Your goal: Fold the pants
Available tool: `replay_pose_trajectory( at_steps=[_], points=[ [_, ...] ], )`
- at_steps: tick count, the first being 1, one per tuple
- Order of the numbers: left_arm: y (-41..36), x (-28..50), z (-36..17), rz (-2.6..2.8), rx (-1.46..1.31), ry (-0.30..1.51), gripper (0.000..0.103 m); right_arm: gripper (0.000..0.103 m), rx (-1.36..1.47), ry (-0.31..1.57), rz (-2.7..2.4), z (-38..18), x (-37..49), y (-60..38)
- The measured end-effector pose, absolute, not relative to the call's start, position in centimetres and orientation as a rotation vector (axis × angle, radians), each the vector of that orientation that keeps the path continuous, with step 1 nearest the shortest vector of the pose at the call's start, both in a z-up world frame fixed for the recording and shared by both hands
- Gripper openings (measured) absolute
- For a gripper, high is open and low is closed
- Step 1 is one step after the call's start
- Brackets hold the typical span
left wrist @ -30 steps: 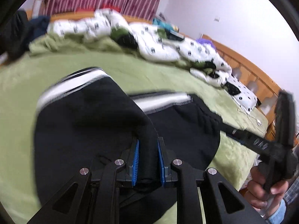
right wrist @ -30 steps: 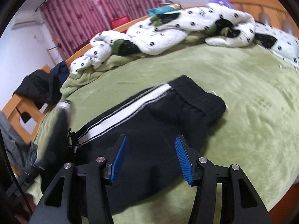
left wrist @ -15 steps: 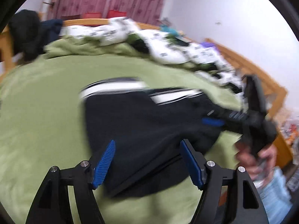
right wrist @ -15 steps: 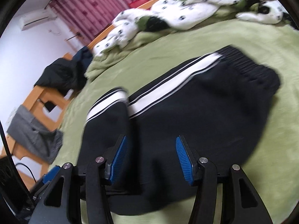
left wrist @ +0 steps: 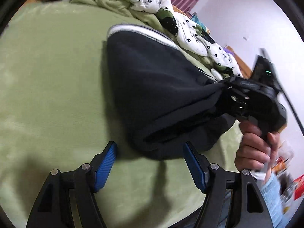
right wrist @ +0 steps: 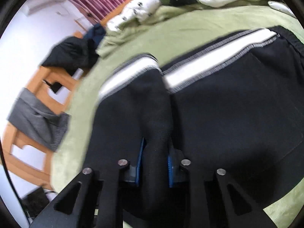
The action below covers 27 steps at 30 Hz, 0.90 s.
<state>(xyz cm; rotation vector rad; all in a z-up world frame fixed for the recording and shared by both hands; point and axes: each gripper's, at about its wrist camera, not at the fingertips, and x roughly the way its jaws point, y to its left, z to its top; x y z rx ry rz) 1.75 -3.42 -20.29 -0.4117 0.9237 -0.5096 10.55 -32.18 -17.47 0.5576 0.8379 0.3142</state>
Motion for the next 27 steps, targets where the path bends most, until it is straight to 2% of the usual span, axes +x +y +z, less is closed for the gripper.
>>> replay_pose_trajectory(
  at_steps=[8,17,20,24,27],
  points=[
    [-8.7,2.6,-20.6,-0.409,-0.283,0.879,0.068,0.017,0.434,0.705,0.392,-11.6,8.9,-33.8],
    [-12.8,3.0,-19.4,-0.372,-0.082,0.862,0.067,0.017,0.359,0.577,0.286,-7.9,9.3,-42.4],
    [-13.5,2.6,-18.8,-0.409,-0.040,0.846,0.067,0.017,0.393,0.544,0.211,-9.3,8.8,-47.0],
    [-13.7,2.3,-18.4,-0.494,-0.051,0.860,0.067,0.017,0.445,0.655,0.064,-14.3,10.7,-52.2],
    [-14.6,2.0,-18.2,-0.536,-0.014,0.869,0.067,0.017,0.407,0.689,0.020,-16.0,10.7,-53.0]
  ],
)
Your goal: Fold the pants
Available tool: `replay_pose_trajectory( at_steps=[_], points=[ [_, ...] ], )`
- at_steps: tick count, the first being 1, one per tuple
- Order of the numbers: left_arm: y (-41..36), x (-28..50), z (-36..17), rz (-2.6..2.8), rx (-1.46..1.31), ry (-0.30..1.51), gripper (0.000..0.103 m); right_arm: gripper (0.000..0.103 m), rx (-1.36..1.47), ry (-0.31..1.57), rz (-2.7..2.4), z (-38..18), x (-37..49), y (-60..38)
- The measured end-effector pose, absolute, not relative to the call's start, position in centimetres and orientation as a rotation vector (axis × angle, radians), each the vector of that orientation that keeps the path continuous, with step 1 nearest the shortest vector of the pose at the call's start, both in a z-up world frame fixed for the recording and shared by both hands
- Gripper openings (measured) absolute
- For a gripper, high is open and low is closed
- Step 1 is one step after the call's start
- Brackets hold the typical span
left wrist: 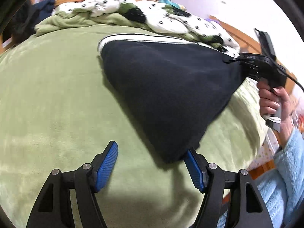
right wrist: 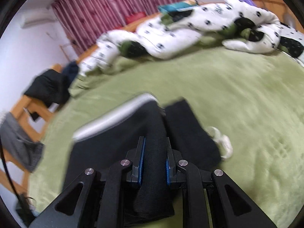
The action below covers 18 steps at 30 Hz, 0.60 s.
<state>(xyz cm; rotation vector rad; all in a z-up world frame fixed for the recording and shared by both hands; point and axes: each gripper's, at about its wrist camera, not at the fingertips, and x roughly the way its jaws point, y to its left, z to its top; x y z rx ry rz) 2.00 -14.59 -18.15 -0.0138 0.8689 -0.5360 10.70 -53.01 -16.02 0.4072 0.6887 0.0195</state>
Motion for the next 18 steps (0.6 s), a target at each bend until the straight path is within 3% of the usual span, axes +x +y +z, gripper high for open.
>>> replay_pose_trajectory(
  at_steps=[3,7,11,15,18],
  points=[
    [-14.7,1.3,-18.0,-0.546,0.032,0.841,0.068,0.016,0.386,0.665,0.022,-16.4,10.1,-53.0],
    [-14.9,1.4,-18.5,-0.530,0.032,0.883,0.067,0.018,0.304,0.768,-0.034,-18.8,11.4,-52.0],
    [-14.1,0.8,-16.2,-0.570,-0.009,0.847,0.067,0.027,0.293,0.685,-0.076,-16.0,8.5,-51.7],
    [-14.2,1.5,-14.3,-0.549,-0.033,0.804,0.067,0.027,0.247,0.585,-0.041,-14.5,6.6,-49.9],
    [-15.6,2.9,-14.9,-0.527,-0.036,0.844,0.067,0.027,0.164,0.625,-0.034,-15.7,7.2,-48.6]
  ],
)
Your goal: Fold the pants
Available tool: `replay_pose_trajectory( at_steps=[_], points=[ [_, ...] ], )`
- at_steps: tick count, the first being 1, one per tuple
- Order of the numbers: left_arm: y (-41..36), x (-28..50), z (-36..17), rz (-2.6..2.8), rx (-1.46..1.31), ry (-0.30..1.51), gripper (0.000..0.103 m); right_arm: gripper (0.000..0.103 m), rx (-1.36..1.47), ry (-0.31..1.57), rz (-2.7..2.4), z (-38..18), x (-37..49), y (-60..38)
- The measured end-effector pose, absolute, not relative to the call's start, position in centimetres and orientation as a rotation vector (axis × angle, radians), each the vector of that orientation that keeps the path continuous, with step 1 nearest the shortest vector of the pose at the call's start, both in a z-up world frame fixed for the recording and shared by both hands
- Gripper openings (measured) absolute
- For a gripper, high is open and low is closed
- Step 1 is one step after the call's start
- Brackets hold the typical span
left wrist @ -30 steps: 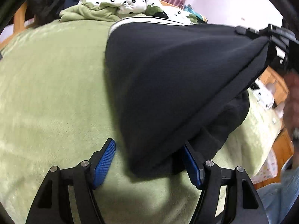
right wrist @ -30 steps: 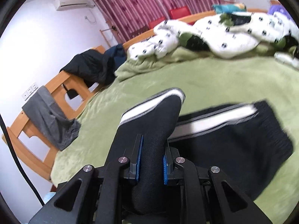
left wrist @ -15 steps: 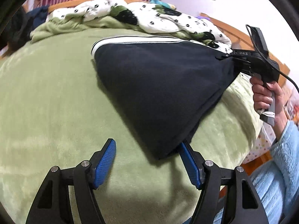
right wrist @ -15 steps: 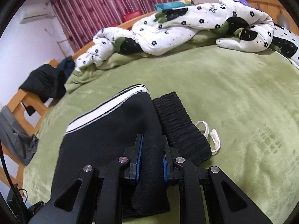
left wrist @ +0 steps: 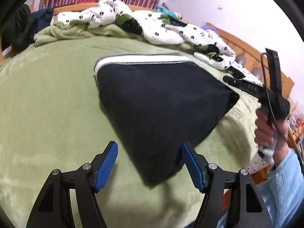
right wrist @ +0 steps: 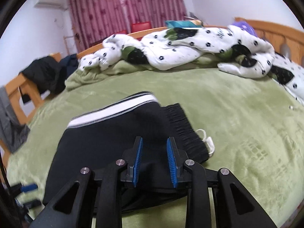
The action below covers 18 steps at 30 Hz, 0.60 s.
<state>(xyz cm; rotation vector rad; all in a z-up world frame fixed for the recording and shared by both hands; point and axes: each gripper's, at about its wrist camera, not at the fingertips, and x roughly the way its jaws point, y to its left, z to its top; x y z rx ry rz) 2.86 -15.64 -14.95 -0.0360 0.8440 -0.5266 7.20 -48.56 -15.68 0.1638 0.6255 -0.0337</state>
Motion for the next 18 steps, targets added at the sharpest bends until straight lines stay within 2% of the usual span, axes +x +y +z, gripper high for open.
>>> replay_pose_trajectory(
  at_steps=[1,3,4,7,10,11,12,13,14,18],
  points=[
    [-16.3,3.2,-15.8,-0.529,-0.028,0.881,0.067,0.025,0.125,0.678,-0.044,-16.6,7.8,-48.2],
    [-17.7,3.7,-18.3,-0.520,-0.008,0.987,0.067,0.016,0.089,0.797,-0.086,-18.9,8.7,-48.1],
    [-18.2,3.7,-19.9,-0.507,0.011,1.044,0.063,0.014,0.101,0.832,-0.080,-19.8,8.9,-48.1],
    [-19.0,1.6,-18.9,-0.514,0.123,0.953,0.060,0.014,0.013,0.841,-0.086,-19.9,8.1,-46.7],
    [-17.5,0.2,-16.5,-0.586,0.079,0.903,0.062,0.015,0.041,0.792,-0.049,-18.7,6.8,-47.3],
    [-16.7,0.3,-15.9,-0.585,0.054,0.892,0.062,0.020,0.078,0.760,-0.035,-18.1,6.6,-48.0],
    [-16.1,0.5,-15.5,-0.588,0.031,0.888,0.062,0.035,0.114,0.732,-0.038,-17.5,6.6,-48.8],
    [-15.0,1.0,-15.1,-0.595,-0.015,0.887,0.062,0.045,0.137,0.712,-0.043,-17.2,6.7,-49.3],
    [-14.3,1.7,-14.9,-0.593,-0.049,0.888,0.064,0.060,0.168,0.686,-0.050,-16.8,7.3,-50.2],
    [-12.4,7.4,-15.0,-0.512,-0.160,0.942,0.067,0.070,0.212,0.717,-0.104,-16.3,12.5,-52.9]
  ],
)
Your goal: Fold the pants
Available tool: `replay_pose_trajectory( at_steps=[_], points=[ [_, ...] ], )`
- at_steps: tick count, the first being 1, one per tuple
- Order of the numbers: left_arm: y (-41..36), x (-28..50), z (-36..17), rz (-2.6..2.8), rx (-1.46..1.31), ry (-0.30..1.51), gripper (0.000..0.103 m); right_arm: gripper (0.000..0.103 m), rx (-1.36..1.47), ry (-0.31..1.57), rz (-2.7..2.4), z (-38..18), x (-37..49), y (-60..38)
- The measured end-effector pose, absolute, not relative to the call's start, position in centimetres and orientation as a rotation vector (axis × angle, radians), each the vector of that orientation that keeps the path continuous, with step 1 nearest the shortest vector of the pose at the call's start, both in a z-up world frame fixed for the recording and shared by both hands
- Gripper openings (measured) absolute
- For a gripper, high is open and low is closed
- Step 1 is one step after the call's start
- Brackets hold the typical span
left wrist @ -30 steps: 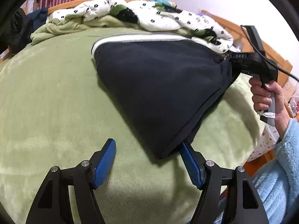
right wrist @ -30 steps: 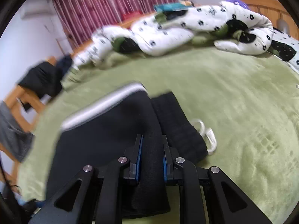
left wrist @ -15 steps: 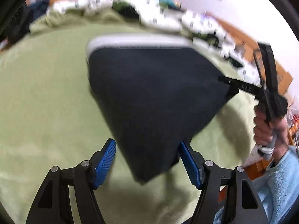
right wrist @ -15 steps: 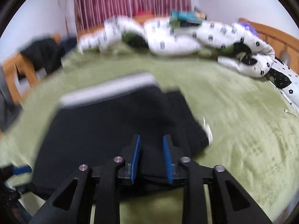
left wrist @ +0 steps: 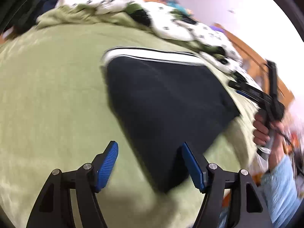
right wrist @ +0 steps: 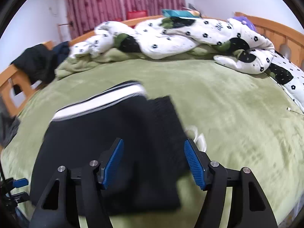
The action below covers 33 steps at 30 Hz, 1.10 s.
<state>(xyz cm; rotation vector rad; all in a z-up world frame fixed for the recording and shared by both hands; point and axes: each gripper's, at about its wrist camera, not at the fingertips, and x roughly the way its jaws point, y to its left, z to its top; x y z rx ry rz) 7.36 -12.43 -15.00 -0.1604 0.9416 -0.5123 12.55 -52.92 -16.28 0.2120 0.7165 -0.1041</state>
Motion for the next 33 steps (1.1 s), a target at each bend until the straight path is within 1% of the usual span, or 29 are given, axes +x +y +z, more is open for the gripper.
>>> replay_pose_trajectory(
  at_steps=[4,6,7,8,10,12,14,15,16,17,18,19,20,22,23,24,25,26,29,33],
  points=[
    [-12.4,13.3,-16.2,-0.501,-0.285,1.003,0.067,0.071,0.259,0.791,-0.082,-17.4,17.5,-54.5],
    [-12.7,15.3,-17.4,-0.483,-0.311,1.027,0.072,0.073,0.278,0.842,-0.087,-19.1,19.3,-54.7],
    [-12.8,16.2,-18.3,-0.493,-0.345,1.041,0.077,0.075,0.297,0.856,-0.066,-19.8,19.6,-54.7],
    [-12.9,16.8,-19.0,-0.506,-0.385,1.054,0.078,0.080,0.300,0.878,-0.052,-20.8,19.9,-54.6],
    [-13.7,18.0,-20.2,-0.535,-0.450,1.077,0.078,0.081,0.267,0.893,-0.032,-21.2,20.0,-54.3],
    [-14.9,18.7,-20.6,-0.544,-0.460,1.064,0.077,0.081,0.272,0.905,-0.011,-21.2,20.0,-54.3],
    [-16.2,19.2,-20.5,-0.521,-0.426,1.055,0.059,0.080,0.285,0.907,0.011,-21.3,20.1,-54.2],
    [-16.6,19.3,-20.5,-0.503,-0.414,1.058,0.056,0.078,0.299,0.911,0.028,-21.5,20.1,-54.4],
    [-16.7,19.1,-20.3,-0.483,-0.408,1.059,0.047,0.076,0.325,0.911,0.043,-21.5,20.3,-54.8],
    [-16.6,18.8,-20.0,-0.478,-0.407,1.057,0.039,0.073,0.354,0.908,0.052,-21.5,20.2,-55.2],
    [-16.5,18.8,-19.6,-0.480,-0.409,1.057,0.035,0.067,0.385,0.901,0.059,-21.5,19.9,-55.5],
    [-16.1,18.8,-19.2,-0.493,-0.422,1.058,0.030,0.064,0.412,0.888,0.068,-21.3,19.5,-55.7],
    [-15.7,18.8,-18.7,-0.504,-0.439,1.059,0.027,0.061,0.415,0.882,0.065,-21.0,19.1,-55.5],
    [-15.3,18.7,-17.7,-0.516,-0.458,1.060,0.025,0.053,0.385,0.860,0.050,-19.8,18.2,-54.3],
    [-15.0,18.5,-17.2,-0.528,-0.460,1.049,0.023,0.048,0.383,0.830,0.038,-18.9,17.5,-53.6],
    [-14.8,18.3,-16.5,-0.543,-0.466,1.035,0.023,0.034,0.405,0.797,0.051,-17.8,16.7,-53.0],
    [-14.4,18.0,-15.5,-0.564,-0.475,1.019,0.023,0.027,0.440,0.775,0.079,-17.0,16.2,-52.6],
    [-14.1,17.8,-14.8,-0.576,-0.483,1.008,0.023,0.022,0.485,0.753,0.106,-15.9,15.6,-52.0],
    [-12.5,17.3,-12.6,-0.561,-0.460,0.973,0.022,0.021,0.472,0.733,0.097,-14.1,14.9,-49.1],
    [-6.5,17.2,-9.5,-0.495,-0.440,0.923,0.022,0.019,0.521,0.724,0.218,-12.7,14.8,-44.7]
  ],
)
